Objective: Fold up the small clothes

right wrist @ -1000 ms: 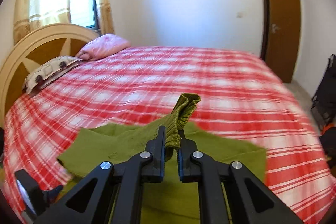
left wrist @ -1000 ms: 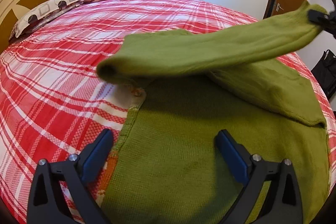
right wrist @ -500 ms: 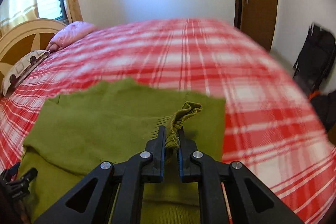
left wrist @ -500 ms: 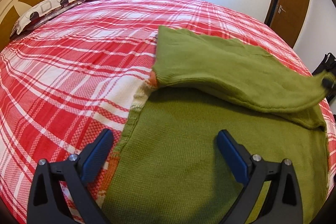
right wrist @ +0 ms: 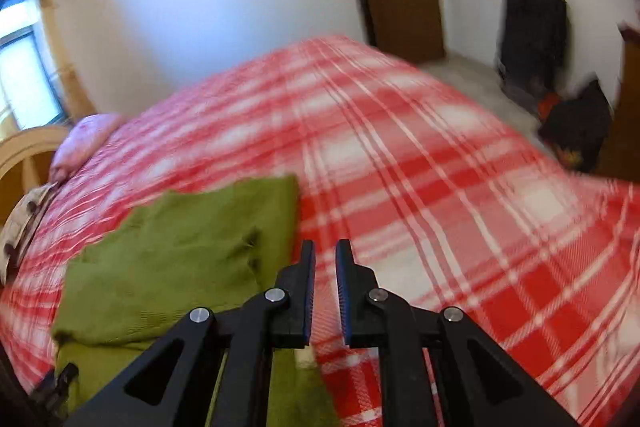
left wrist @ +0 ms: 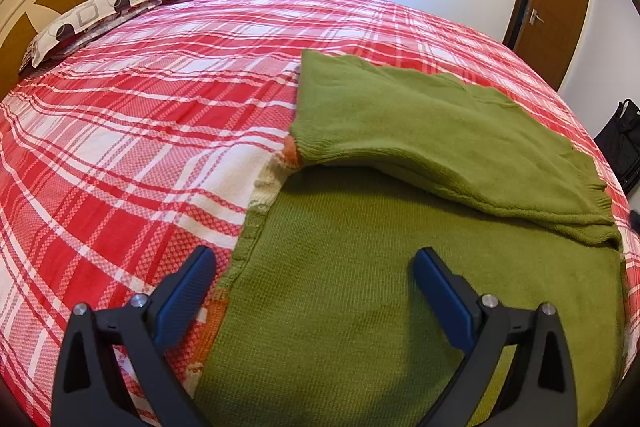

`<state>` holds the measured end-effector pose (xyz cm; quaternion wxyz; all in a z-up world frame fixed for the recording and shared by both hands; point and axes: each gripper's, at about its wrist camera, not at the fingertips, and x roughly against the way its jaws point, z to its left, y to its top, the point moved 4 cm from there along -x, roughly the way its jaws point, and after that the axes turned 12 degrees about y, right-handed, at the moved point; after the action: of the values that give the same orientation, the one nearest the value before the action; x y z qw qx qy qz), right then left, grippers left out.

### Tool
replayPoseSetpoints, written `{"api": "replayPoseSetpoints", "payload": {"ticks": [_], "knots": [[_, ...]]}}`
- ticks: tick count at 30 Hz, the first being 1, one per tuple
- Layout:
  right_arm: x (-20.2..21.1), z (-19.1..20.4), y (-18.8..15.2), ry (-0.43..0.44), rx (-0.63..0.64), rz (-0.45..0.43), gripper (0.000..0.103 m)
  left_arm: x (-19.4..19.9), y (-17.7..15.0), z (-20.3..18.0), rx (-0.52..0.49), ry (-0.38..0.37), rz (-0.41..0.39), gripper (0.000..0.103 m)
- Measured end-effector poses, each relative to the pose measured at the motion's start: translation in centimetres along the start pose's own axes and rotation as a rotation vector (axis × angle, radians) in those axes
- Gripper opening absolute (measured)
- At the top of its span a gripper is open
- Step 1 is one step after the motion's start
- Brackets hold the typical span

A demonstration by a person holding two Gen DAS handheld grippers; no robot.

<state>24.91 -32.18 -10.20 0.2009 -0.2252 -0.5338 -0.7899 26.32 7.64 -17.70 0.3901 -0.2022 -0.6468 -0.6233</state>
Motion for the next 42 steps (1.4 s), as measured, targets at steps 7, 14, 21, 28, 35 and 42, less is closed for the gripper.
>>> {"api": "replayPoseSetpoints", "payload": {"ticks": [7,14,21,28,35,42], "knots": [[-3.9,6.7,-0.6,0.12,0.182,0.099,0.01,3.6,2.3,0.2,0.042,0.008,-0.075,0.101],[-9.3,6.8,-2.8,0.071,0.164,0.207,0.011,2.4,6.5,-3.2,-0.023,0.062,-0.109,0.101],[-10.3,5.8,-3.0,0.122,0.109,0.207,0.011,-2.8,5.3,-1.8,-0.023,0.2,0.009,0.103],[-10.4,5.9,-2.9,0.12,0.114,0.197,0.011,-3.9,4.9,0.8,0.111,0.119,0.079,0.103],[-9.7,5.4,-2.8,0.153,0.07,0.209,0.011,-3.6,4.8,0.1,0.081,0.153,0.06,0.103],[-4.0,6.1,-5.0,0.237,0.055,0.251,0.011,0.8,3.6,-1.0,-0.051,0.08,-0.018,0.103]]}}
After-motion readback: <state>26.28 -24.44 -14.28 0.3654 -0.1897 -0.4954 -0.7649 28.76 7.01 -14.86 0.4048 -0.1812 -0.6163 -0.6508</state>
